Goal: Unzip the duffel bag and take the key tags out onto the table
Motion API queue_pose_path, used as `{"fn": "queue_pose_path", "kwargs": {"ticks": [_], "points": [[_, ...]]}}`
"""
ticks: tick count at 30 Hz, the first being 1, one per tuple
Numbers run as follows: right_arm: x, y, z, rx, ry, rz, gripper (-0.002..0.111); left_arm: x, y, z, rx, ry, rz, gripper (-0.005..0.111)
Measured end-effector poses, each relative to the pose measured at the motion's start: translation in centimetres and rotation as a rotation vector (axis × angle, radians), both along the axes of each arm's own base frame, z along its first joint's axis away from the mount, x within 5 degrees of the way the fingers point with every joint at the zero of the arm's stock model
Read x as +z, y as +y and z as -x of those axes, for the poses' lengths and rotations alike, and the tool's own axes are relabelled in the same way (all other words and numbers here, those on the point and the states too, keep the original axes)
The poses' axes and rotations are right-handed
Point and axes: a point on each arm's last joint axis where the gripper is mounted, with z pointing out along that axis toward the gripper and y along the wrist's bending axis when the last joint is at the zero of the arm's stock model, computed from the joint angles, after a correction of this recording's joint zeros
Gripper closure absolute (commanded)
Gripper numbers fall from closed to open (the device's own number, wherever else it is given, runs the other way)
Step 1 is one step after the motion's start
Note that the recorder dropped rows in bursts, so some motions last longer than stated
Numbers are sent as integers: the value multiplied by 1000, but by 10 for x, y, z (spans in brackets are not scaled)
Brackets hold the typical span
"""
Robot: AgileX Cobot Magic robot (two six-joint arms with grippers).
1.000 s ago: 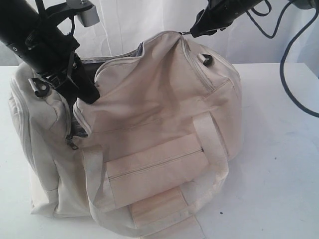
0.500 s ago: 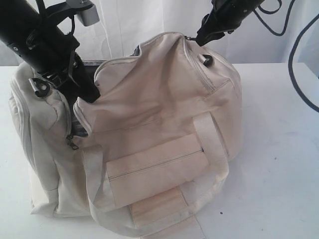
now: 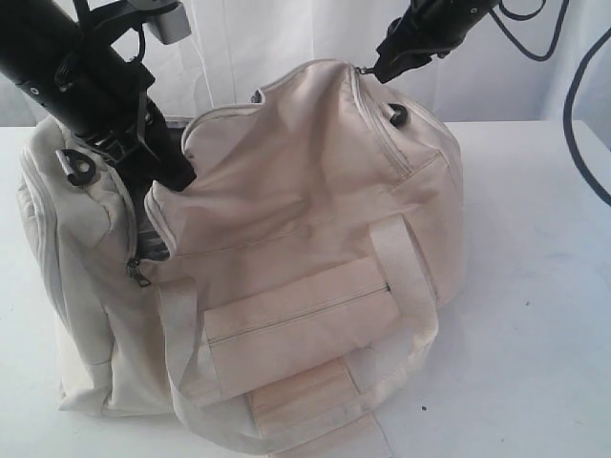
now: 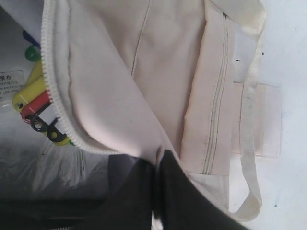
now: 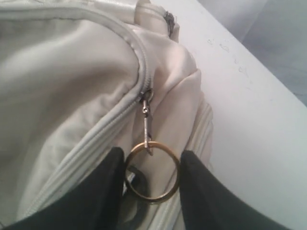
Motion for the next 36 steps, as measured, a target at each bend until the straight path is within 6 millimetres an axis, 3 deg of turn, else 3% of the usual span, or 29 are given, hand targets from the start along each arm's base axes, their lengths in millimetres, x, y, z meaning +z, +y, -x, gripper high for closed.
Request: {"fn": "queue_pose_path", "kwargs": {"ticks": [4, 10, 36], "points": [[5, 0, 3, -36, 22, -30, 108, 0, 0, 0, 7, -2, 6, 107], [-11, 0, 4, -42, 84, -20, 108, 2, -2, -1, 16, -3, 31, 107], [-3, -12, 61, -39, 208, -55, 108, 2, -3, -1, 20, 0, 45, 107]]}}
